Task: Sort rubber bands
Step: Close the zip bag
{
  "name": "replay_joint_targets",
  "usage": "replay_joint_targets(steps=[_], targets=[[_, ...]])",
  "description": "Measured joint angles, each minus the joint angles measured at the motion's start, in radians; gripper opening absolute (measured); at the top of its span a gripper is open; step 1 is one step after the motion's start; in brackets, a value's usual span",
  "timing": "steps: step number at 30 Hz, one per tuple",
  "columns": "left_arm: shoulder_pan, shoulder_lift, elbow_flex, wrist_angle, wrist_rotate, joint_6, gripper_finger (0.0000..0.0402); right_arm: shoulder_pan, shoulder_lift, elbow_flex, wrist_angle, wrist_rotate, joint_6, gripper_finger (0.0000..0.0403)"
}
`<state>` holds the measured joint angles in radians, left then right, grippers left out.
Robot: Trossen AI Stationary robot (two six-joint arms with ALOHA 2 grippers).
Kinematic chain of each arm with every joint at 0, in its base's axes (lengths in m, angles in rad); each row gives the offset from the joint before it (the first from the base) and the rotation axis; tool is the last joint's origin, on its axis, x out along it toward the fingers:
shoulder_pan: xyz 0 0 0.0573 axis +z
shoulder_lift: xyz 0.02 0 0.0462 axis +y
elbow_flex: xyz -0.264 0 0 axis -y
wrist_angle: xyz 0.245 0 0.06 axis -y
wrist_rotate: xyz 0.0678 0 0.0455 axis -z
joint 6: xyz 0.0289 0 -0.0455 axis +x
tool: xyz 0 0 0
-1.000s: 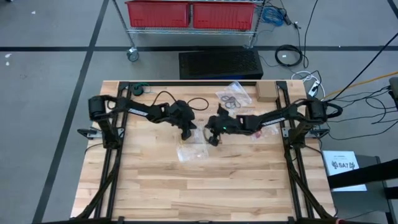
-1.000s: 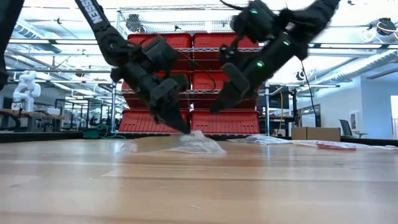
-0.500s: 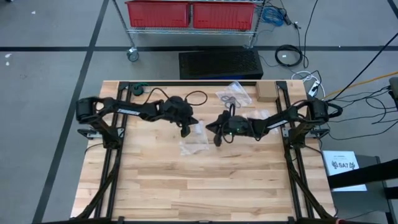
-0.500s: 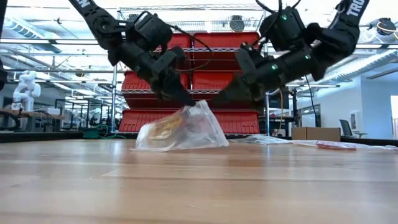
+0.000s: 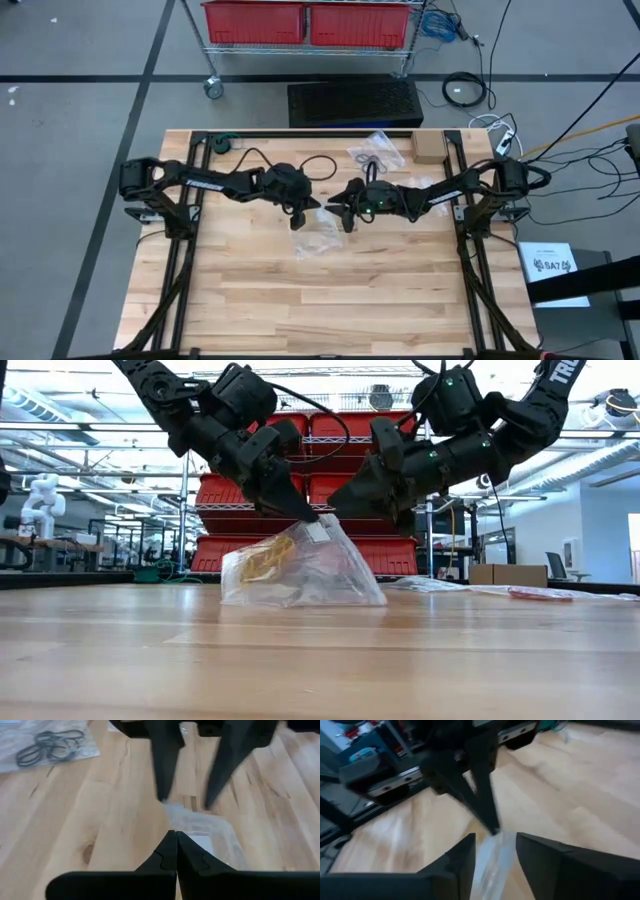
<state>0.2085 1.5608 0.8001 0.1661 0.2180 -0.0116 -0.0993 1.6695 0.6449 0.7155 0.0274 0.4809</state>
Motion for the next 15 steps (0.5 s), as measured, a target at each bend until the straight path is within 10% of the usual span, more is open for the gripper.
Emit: replay_joint_targets(steps=[15], targets=[[-0.001, -0.011, 0.0, 0.005, -0.018, 0.002, 0.0, -0.053, 0.0, 0.0, -0.076, -0.158, 0.035, 0.0166]])
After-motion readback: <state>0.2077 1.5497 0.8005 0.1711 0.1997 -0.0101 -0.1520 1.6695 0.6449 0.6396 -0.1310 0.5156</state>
